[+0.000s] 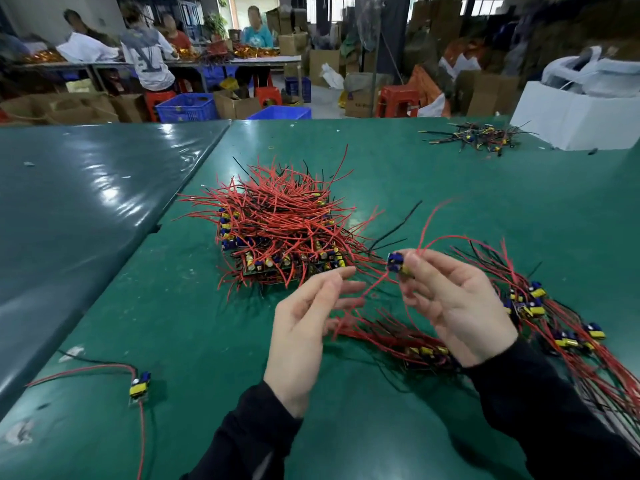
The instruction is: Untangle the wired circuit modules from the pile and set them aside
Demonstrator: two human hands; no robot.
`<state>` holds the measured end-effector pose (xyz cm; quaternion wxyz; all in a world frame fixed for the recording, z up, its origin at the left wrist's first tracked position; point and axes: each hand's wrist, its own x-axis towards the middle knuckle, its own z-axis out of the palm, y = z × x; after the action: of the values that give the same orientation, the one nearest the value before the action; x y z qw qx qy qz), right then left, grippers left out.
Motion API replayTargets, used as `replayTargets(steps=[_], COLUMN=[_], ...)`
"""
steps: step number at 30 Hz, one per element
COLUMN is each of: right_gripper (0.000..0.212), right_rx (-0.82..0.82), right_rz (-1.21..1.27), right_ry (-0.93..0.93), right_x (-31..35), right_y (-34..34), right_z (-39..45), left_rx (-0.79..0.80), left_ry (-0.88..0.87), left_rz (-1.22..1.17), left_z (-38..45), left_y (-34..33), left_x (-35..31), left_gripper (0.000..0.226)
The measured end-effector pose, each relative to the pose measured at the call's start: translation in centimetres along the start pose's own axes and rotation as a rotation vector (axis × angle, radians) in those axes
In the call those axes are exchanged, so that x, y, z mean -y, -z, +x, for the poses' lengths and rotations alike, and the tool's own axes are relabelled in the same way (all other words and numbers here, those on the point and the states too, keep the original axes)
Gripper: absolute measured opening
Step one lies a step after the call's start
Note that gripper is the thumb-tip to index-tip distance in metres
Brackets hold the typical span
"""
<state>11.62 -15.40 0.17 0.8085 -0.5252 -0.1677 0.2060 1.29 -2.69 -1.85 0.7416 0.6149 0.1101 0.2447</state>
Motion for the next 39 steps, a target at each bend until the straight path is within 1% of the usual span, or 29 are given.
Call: replayTargets(steps=[1,2,4,7,10,12,14,17,21,25,28,30,31,32,34,35,36,37,38,39], right_gripper=[0.017,0.017,0.017,0.021,0.017,0.011,0.009,0.012,0.021,0.013,0.013,0.005,0.006,0.012,0.017,0.016,0.013,0.007,0.003,0.008], right_rx=[0.001,0.021,0.082,0.136,0.164,0.152,0.116,0.095,0.164,0.08,0.025,-0.053,-0.094,-0.121,-0.116,-0.085,-0.041,0.006,0.046,0.069], right_rz=[-0.041,-0.077,-0.156,-0.273,-0.391,-0.395,-0.379,-0.363,-0.382,-0.294,-0.314,-0.352,-0.384,-0.417,-0.475,-0.507,-0.535,-0.561,-0.579,-0.592], right_ry=[0.003,0.005,0.015,0.068,0.153,0.196,0.23,0.223,0.192,0.19,0.236,0.278,0.301,0.319,0.338,0.339,0.332,0.32,0.304,0.295], right_x=[-0.2,-0.3,-0.6,-0.9,-1.0,-1.3,-1.6,-2.0,-2.1,-1.8,-1.2,-0.8,-0.7,-0.5,-0.4,-0.5,-0.6,-0.8,-0.9,-1.0], right_y=[-0.1,-0.3,-0.6,-0.8,-0.9,-0.9,-1.0,-0.9,-0.6,-0.5,-0.4,0.0,0.3,0.5,0.7,0.6,0.4,0.2,0.0,-0.2], right_z=[-0.1,-0.3,-0.6,-0.9,-1.1,-1.2,-1.2,-1.1,-0.9,-0.6,-0.4,-0.1,0.1,0.3,0.4,0.3,0.1,-0.2,-0.4,-0.6], left_rx=[0.033,0.052,0.06,0.009,-0.049,-0.055,-0.036,-0.001,-0.008,-0.108,-0.167,-0.226,-0.277,-0.336,-0.426,-0.443,-0.434,-0.39,-0.314,-0.225], left_ry=[0.001,-0.012,-0.048,-0.068,-0.084,-0.053,0.021,0.126,0.201,0.241,0.21,0.099,0.003,-0.111,-0.341,-0.457,-0.569,-0.667,-0.743,-0.8], left_rz=[-0.017,-0.009,0.025,0.044,0.107,0.08,-0.008,-0.105,-0.115,-0.124,-0.187,-0.222,-0.234,-0.241,-0.202,-0.121,-0.003,0.13,0.266,0.397], left_z=[0.0,-0.1,-0.2,-0.4,-0.4,-0.4,-0.4,-0.5,-0.4,-0.1,0.2,0.3,0.4,0.4,0.3,0.1,-0.3,-0.7,-1.0,-1.3], left_y=[0.0,0.0,-0.3,-0.7,-0.5,-0.4,-0.4,-0.3,-0.3,0.0,0.7,1.0,1.1,1.2,1.3,1.4,1.2,0.9,0.5,0.1], left_x=[-0.2,-0.3,-0.3,-0.1,-0.1,-0.2,-0.5,-0.7,-0.7,-0.7,-1.0,-1.4,-1.6,-1.7,-1.9,-1.9,-1.9,-1.9,-1.7,-1.3], left_gripper=[0.027,0.026,0.016,0.017,0.021,0.024,0.023,0.021,0.021,0.017,0.028,0.033,0.031,0.027,0.026,0.029,0.029,0.027,0.023,0.017])
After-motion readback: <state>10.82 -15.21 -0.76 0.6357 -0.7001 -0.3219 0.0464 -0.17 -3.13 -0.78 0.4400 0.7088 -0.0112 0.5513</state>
